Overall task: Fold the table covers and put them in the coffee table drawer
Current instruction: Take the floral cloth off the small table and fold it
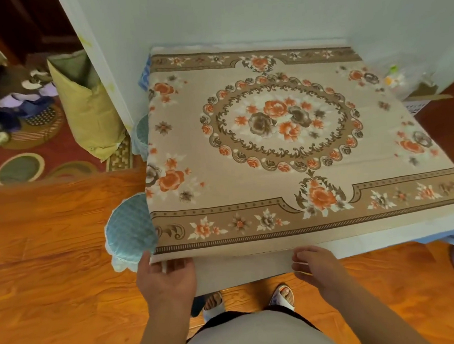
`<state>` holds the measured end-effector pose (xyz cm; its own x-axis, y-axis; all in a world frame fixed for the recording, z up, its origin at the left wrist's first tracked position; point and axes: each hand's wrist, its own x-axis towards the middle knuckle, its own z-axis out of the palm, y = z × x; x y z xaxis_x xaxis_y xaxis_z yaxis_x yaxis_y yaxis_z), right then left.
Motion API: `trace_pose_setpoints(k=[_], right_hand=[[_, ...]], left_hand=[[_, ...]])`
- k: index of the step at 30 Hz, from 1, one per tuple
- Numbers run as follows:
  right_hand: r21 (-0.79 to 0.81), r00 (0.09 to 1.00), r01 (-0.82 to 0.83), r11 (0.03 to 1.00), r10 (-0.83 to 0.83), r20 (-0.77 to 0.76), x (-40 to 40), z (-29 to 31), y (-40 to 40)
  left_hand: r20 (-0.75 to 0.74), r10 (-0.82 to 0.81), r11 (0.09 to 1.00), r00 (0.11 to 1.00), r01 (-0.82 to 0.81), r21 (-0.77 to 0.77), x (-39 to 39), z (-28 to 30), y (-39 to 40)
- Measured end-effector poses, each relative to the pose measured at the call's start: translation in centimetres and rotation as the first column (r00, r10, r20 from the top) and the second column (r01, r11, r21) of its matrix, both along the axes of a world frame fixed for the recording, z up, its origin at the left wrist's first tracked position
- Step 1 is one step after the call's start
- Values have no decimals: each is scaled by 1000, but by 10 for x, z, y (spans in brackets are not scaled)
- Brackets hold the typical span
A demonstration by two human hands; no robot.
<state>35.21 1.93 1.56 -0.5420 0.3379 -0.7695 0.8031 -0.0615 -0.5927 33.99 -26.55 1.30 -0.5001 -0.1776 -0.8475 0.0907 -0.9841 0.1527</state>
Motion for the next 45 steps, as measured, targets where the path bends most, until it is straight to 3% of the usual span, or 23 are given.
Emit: trace_pose_setpoints(k=[7, 11, 15, 20, 23, 27, 30, 32, 34, 35, 36, 38, 41, 45], right_hand=[[-159, 931, 361, 919, -366, 0, -6, -1, 21], [-371, 803, 565, 737, -595, 41, -18, -8, 30], [-455, 706, 652, 607, -705, 71, -39, -10, 42], [-408, 755, 618, 672, -653, 67, -49, -14, 47], [-383, 765, 612, 692, -641, 65, -52, -15, 48], [-397, 769, 611, 685, -633, 93, -55, -10, 51], [-367, 751, 645, 670, -646, 138, -55, -14, 59], [-363, 750, 647, 670, -645, 147, -54, -17, 64], [-356, 759, 634, 687, -640, 119, -50, -20, 68], [-344, 768, 621, 704, -634, 90, -46, -21, 69], [-331, 774, 609, 721, -631, 52, -42, -21, 71], [-277, 781, 588, 760, -622, -47, -31, -20, 76], [-175, 817, 536, 826, -560, -139, -7, -19, 79], [-201, 799, 576, 792, -598, -69, 30, -30, 78]], left_hand=[[-154, -83, 995, 985, 73, -71, 5, 13, -3], [-142, -64, 990, 988, 44, -137, -15, 13, -21], [-139, -76, 987, 987, 55, -154, -23, 10, -53], [-49, -77, 997, 996, 76, -22, -21, 3, -50], [-29, -254, 967, 967, 253, -8, -26, -16, -59], [41, -463, 881, 885, 465, -91, -41, -31, -70], [193, -401, 808, 896, 445, -385, -55, -2, -66], [302, -238, 606, 923, 384, -697, -48, 25, -59], [198, -145, 348, 969, 237, -907, -26, 54, -44], [127, -159, 280, 979, 168, -945, -13, 64, -37], [107, -147, 274, 983, 145, -951, -4, 68, -32], [189, -72, 438, 979, 201, -876, 4, 59, -30], [320, -85, 686, 943, 289, -668, 17, 35, -37], [327, -180, 774, 928, 339, -535, 39, 23, -39]])
